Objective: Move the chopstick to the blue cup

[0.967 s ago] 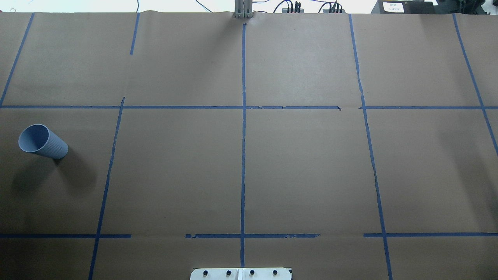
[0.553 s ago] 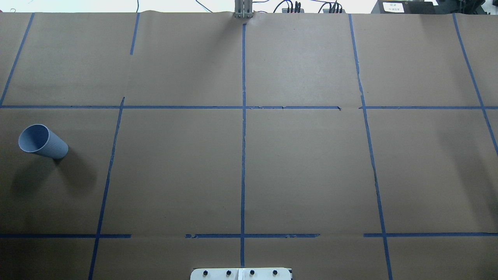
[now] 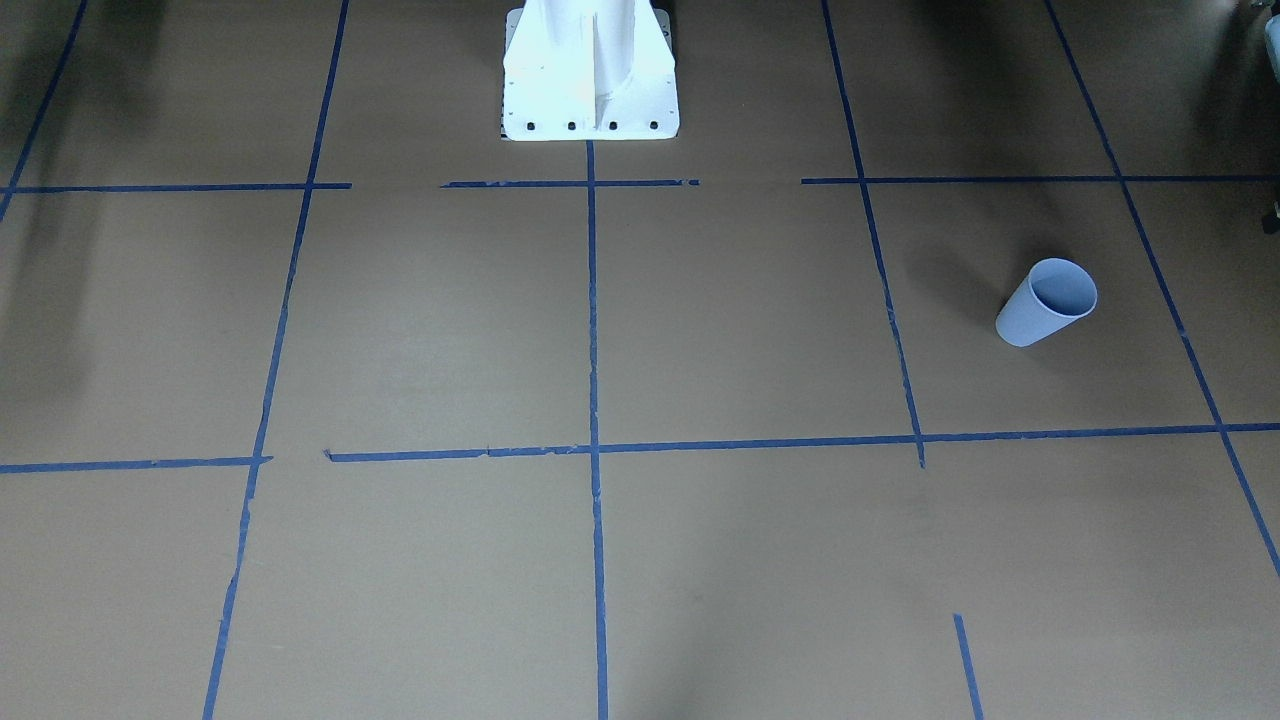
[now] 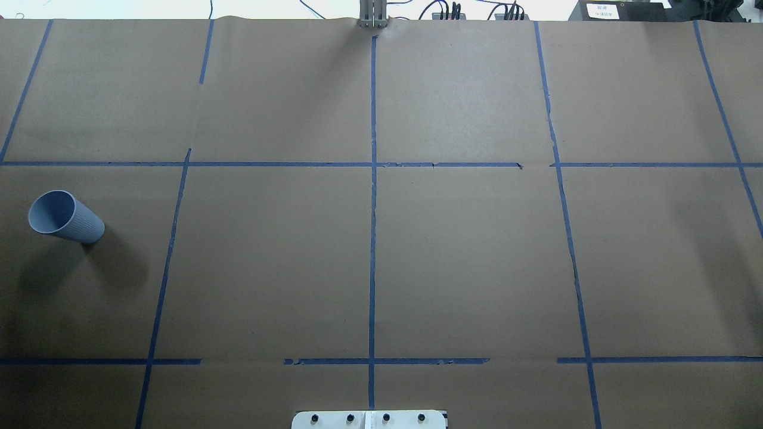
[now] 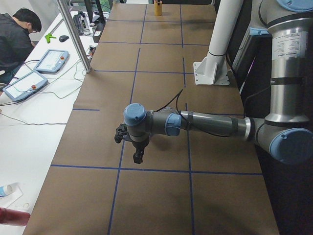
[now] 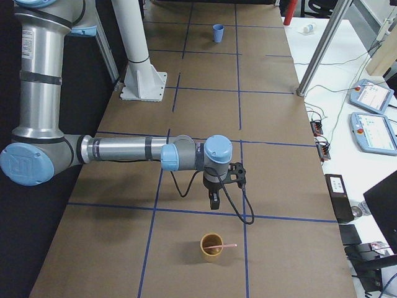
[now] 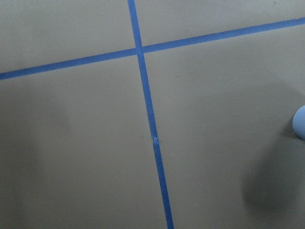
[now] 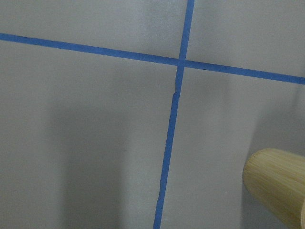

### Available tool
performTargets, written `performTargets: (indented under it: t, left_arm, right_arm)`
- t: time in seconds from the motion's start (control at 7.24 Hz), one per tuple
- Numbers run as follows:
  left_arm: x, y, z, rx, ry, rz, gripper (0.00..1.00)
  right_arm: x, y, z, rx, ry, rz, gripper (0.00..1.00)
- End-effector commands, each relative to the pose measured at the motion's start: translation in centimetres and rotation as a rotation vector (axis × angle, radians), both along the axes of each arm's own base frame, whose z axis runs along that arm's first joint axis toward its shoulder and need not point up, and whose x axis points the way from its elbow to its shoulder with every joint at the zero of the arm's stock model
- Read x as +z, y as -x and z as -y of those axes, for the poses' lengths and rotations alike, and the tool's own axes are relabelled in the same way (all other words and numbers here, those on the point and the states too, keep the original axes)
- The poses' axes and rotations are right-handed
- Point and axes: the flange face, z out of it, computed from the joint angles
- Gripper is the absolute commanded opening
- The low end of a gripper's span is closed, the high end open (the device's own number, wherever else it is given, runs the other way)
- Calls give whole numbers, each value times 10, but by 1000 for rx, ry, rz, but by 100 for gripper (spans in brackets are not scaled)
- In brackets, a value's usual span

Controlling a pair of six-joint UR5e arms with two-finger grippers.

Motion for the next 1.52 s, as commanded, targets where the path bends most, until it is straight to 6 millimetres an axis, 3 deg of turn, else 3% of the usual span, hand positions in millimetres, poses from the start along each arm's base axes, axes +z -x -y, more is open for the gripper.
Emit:
performTargets:
  t: [0.0,0.14,0.28,0.55,0.83,0.97,1.24,1.38]
  left_arm:
    - [-26,-13,51,21,-78,-44,100]
    - [-23,-14,52,25,-86,-51,100]
    - [-39,-19,53,27,-121,-62,100]
    - [-56,-89,47,-38,38,-135,100]
    - [-46,-139,13,-130,77,-156,100]
    - [-30,-173,-9,-132,99,-105,100]
    - [-26,-185,-14,-134,81,-78,100]
    - [-24,-193,-16,-119,80,-72,93]
  right_arm:
    - [0,0,0,-1,-2,1,100]
    - [0,0,0,-1,-2,1,100]
    - [0,0,0,0,-1,1,100]
    - [-1,1,1,-3,-4,1,100]
    - [-1,1,0,-3,-2,1,100]
    - [-1,1,0,-3,-2,1,100]
    - [0,1,0,-3,1,1,100]
    - [0,1,0,-3,1,1,100]
